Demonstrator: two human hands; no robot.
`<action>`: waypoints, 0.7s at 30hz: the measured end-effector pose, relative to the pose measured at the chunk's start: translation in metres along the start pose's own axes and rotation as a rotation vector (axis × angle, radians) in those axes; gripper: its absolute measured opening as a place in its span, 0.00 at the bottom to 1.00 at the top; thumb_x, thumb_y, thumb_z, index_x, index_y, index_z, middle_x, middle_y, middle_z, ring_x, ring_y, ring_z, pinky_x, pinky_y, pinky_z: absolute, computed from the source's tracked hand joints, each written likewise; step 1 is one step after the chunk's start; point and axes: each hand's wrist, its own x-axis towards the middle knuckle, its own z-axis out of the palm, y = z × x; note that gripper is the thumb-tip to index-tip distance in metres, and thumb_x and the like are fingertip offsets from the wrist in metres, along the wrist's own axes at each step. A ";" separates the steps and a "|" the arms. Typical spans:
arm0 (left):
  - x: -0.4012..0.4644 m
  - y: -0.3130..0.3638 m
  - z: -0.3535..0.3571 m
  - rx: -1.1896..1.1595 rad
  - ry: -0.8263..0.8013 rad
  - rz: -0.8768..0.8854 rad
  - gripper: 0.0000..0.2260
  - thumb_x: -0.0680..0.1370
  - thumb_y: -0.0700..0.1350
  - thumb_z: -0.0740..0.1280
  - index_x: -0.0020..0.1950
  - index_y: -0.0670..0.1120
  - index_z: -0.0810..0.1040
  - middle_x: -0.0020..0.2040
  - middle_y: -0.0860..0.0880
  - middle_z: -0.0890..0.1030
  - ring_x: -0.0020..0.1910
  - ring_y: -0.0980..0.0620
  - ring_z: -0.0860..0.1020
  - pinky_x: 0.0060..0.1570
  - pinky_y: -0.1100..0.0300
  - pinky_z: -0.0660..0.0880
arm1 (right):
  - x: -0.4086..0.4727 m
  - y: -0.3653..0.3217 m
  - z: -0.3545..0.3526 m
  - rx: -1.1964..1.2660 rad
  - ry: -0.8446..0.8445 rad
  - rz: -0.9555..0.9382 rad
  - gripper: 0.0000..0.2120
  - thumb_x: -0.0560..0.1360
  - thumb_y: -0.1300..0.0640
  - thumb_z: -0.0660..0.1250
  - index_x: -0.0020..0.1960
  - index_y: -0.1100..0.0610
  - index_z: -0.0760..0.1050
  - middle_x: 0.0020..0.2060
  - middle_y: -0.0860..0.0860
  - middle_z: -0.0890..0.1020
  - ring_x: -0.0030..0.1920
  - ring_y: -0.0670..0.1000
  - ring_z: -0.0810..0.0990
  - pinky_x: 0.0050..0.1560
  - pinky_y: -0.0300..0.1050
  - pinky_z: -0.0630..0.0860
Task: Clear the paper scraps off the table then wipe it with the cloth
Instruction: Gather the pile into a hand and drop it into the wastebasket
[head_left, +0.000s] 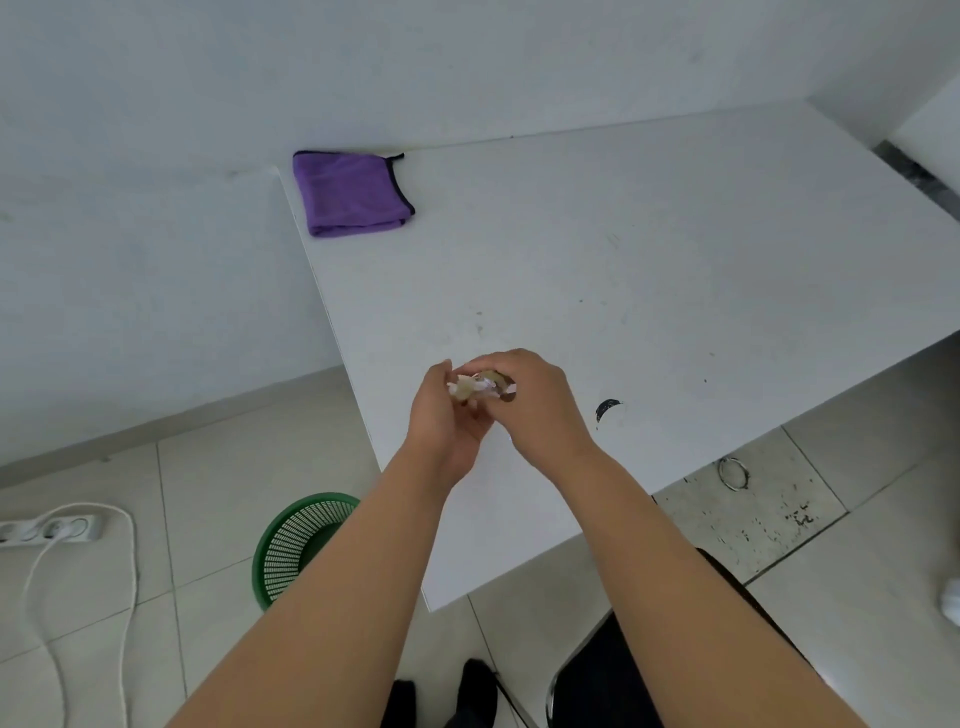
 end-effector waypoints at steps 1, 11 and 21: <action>0.000 0.001 0.000 -0.012 -0.008 -0.009 0.15 0.81 0.46 0.52 0.45 0.40 0.75 0.41 0.42 0.79 0.40 0.47 0.77 0.44 0.58 0.75 | 0.000 0.000 0.001 0.005 -0.001 -0.002 0.18 0.70 0.67 0.67 0.56 0.52 0.80 0.51 0.49 0.80 0.49 0.44 0.78 0.44 0.24 0.70; 0.004 0.004 0.001 -0.146 -0.009 -0.073 0.14 0.79 0.40 0.52 0.45 0.38 0.76 0.40 0.40 0.80 0.40 0.44 0.80 0.46 0.55 0.76 | 0.001 0.003 -0.009 0.144 0.028 0.045 0.21 0.74 0.70 0.55 0.56 0.54 0.80 0.51 0.46 0.83 0.50 0.37 0.79 0.49 0.34 0.77; 0.001 0.010 0.003 -0.197 0.024 -0.151 0.15 0.80 0.41 0.53 0.49 0.35 0.77 0.48 0.38 0.79 0.45 0.42 0.80 0.51 0.51 0.77 | 0.013 0.025 -0.021 0.361 0.314 0.119 0.19 0.74 0.74 0.54 0.51 0.57 0.79 0.46 0.50 0.82 0.47 0.47 0.82 0.50 0.41 0.80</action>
